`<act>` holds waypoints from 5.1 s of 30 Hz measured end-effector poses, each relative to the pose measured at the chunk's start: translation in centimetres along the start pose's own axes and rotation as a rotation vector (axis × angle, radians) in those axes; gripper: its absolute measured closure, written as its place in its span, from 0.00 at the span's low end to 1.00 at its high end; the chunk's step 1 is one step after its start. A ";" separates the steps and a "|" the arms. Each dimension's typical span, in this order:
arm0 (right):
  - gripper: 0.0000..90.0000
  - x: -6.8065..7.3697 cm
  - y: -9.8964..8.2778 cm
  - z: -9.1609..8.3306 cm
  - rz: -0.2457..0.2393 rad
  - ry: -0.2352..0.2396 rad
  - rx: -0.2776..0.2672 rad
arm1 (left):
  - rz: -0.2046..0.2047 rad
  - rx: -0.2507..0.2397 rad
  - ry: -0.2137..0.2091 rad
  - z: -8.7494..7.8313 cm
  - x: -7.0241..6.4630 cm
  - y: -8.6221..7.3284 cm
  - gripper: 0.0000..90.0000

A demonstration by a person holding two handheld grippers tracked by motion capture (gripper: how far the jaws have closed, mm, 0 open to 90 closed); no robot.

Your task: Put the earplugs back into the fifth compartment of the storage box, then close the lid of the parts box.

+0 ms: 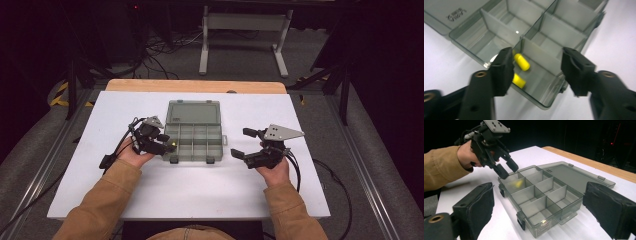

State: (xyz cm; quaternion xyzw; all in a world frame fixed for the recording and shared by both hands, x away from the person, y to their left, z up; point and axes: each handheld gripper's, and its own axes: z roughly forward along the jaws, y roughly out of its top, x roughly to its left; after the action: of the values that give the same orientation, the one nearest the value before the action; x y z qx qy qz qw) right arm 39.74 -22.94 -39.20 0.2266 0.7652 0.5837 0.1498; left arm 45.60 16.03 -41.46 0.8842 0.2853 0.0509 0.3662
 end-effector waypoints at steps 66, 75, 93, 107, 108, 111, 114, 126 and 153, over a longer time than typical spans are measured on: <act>1.00 -8.8 3.9 9.4 -0.047 -0.235 0.523 | -0.144 0.078 0.240 -0.8 8.2 2.7 0.99; 1.00 -9.8 3.3 10.6 -0.047 -0.241 0.550 | -0.174 0.108 0.241 0.1 9.4 2.6 1.00; 1.00 -11.1 1.5 12.6 -0.032 -0.232 0.611 | -0.186 0.087 0.225 1.6 10.3 2.1 1.00; 1.00 -11.4 0.3 13.8 -0.023 -0.210 0.646 | -0.205 0.108 0.200 3.5 10.8 1.5 1.00; 1.00 -11.4 0.2 13.9 -0.019 -0.207 0.647 | -0.206 0.109 0.198 3.6 10.8 1.5 1.00; 1.00 -11.5 0.0 14.0 -0.017 -0.204 0.653 | -0.202 0.113 0.199 3.8 10.8 1.5 1.00; 1.00 -11.5 -0.2 14.2 -0.014 -0.201 0.656 | -0.200 0.114 0.200 4.1 10.8 1.5 1.00; 1.00 -11.5 -0.4 14.7 -0.018 -0.207 0.655 | -0.188 0.098 0.184 4.4 10.6 1.6 0.99; 1.00 -11.3 -0.1 15.9 -0.064 -0.239 0.670 | -0.178 0.088 0.192 4.9 10.3 1.9 0.99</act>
State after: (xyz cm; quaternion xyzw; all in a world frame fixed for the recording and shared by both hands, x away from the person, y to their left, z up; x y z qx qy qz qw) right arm 57.18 -15.71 -44.03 0.3058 0.8979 0.2649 0.1736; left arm 56.55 17.53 -44.92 0.8616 0.3984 0.0900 0.3014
